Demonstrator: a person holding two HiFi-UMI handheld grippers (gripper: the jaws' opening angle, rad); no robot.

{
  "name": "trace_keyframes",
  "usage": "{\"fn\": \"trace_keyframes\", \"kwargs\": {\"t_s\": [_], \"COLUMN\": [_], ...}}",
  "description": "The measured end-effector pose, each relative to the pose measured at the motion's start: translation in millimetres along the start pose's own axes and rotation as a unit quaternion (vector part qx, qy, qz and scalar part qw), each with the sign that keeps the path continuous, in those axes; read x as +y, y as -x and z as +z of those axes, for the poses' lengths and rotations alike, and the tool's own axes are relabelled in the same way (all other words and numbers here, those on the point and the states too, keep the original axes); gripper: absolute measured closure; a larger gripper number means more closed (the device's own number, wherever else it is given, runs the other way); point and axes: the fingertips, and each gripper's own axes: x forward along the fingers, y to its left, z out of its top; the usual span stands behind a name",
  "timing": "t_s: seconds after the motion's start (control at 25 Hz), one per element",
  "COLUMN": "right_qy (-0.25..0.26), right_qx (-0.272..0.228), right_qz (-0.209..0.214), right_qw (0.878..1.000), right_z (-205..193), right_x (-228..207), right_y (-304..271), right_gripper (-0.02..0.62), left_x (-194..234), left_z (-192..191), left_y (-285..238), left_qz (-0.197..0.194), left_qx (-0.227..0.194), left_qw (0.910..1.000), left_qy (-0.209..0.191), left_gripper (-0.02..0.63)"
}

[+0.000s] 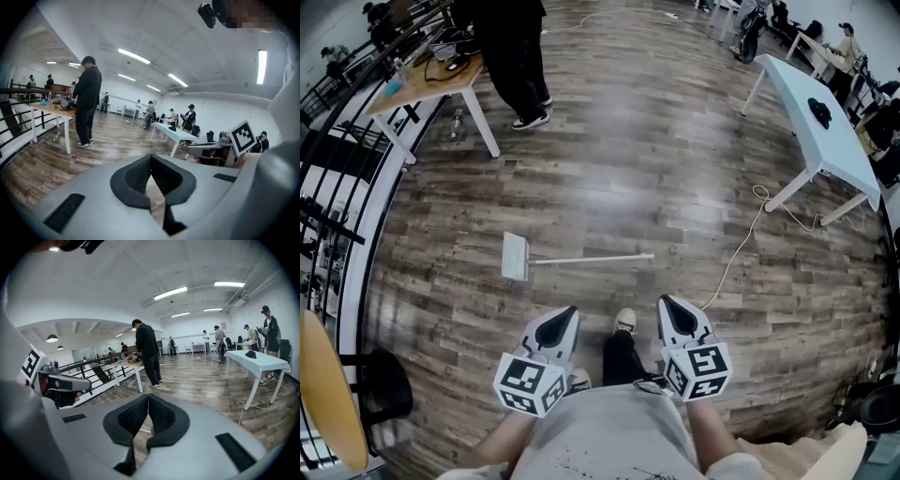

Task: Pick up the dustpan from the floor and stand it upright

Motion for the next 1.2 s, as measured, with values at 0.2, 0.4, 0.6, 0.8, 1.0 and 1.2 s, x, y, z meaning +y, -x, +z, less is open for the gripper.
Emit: {"fn": "trace_keyframes", "kwargs": {"t_s": [0.2, 0.4, 0.6, 0.8, 1.0, 1.2], "right_qy": [0.009, 0.013, 0.0, -0.006, -0.004, -0.005], "right_qx": [0.003, 0.013, 0.025, 0.034, 0.039, 0.047], "right_qz": [0.015, 0.033, 0.047, 0.058, 0.049, 0.028], "right_qw": [1.0, 0.999, 0.999, 0.998, 0.998, 0.998], "right_z": [36.0, 51.0, 48.2, 52.1, 51.0, 45.4], "right_x": [-56.8, -104.0, -135.4, -144.9, -145.0, -159.3], "right_y": [-47.7, -80.5, -107.4, -126.8, -139.5, -152.8], "right_gripper": [0.569, 0.569, 0.569, 0.569, 0.569, 0.569], "left_x": [10.0, 13.9, 12.4, 20.9, 38.5, 53.3], "left_z": [40.3, 63.0, 69.8, 77.4, 78.2, 78.1], "left_y": [-68.0, -122.8, -157.8, -173.7, -183.1, -199.1], "left_qz": [0.013, 0.028, 0.037, 0.044, 0.036, 0.022], "left_qx": [-0.005, -0.001, 0.012, 0.027, 0.032, 0.044], "left_qw": [0.9999, 0.9995, 0.9992, 0.9987, 0.9988, 0.9988], "left_qy": [0.004, 0.011, 0.008, 0.006, 0.007, -0.007], "left_gripper": [0.583, 0.584, 0.584, 0.584, 0.583, 0.584]}}
